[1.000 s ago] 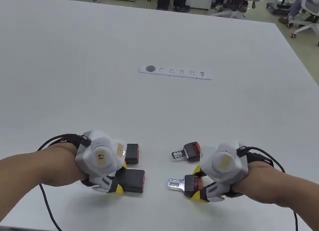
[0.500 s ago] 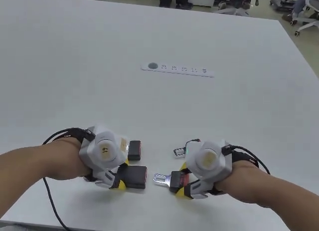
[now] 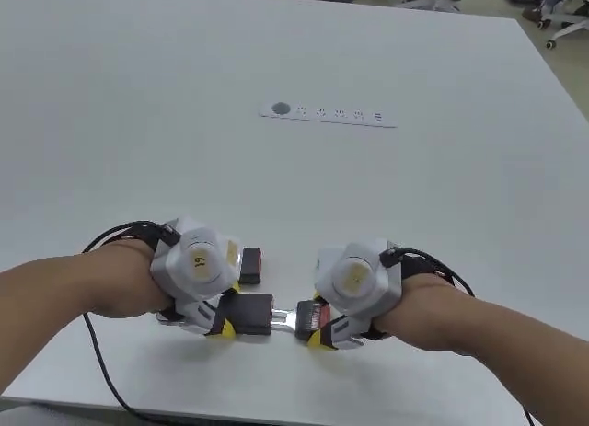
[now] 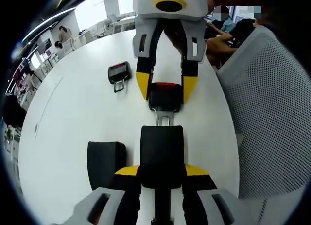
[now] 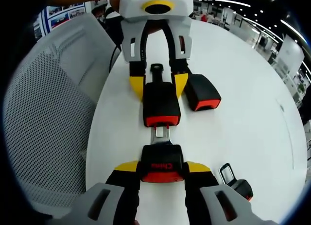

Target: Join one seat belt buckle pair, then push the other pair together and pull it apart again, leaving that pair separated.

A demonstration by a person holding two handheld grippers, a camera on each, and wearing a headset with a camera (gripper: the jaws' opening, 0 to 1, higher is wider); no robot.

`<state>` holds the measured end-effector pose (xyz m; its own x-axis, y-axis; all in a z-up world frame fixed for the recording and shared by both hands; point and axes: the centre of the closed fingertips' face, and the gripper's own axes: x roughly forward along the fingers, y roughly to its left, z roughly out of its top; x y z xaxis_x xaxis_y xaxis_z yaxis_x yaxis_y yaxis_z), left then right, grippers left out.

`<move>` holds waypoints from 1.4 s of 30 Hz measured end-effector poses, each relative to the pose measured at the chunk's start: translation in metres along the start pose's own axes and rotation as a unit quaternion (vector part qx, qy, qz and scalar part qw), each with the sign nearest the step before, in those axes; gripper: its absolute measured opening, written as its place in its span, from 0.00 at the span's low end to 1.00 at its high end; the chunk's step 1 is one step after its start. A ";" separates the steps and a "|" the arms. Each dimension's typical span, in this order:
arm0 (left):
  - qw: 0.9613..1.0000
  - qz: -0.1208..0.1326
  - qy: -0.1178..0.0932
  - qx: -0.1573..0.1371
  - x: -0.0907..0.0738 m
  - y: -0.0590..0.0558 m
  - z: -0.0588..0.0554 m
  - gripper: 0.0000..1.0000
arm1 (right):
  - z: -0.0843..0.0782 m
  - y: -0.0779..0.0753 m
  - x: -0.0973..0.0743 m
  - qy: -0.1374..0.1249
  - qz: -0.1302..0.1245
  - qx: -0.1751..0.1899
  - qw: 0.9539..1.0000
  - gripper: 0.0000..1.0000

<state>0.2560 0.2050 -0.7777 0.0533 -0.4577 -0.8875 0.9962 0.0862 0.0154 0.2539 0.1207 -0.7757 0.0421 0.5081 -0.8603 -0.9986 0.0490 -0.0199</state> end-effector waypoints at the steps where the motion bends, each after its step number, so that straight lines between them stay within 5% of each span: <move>1: 1.000 -0.001 0.001 0.003 0.000 -0.001 0.001 0.33 | 0.001 -0.001 0.001 -0.003 -0.001 0.001 1.000 0.32; 20: 1.000 -0.006 -0.003 0.010 -0.001 -0.001 0.001 0.33 | 0.011 -0.003 0.009 0.007 0.005 -0.011 1.000 0.30; 39: 1.000 -0.010 -0.003 0.015 -0.001 0.000 0.000 0.32 | 0.021 -0.003 0.023 -0.022 -0.003 -0.002 1.000 0.29; 42: 1.000 -0.010 0.005 0.015 0.000 0.000 0.001 0.32 | 0.023 0.000 0.015 -0.019 -0.005 0.001 1.000 0.30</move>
<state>0.2562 0.2040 -0.7767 0.0329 -0.4504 -0.8922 0.9987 0.0503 0.0114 0.2550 0.1482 -0.7774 0.0533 0.5404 -0.8397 -0.9981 0.0552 -0.0278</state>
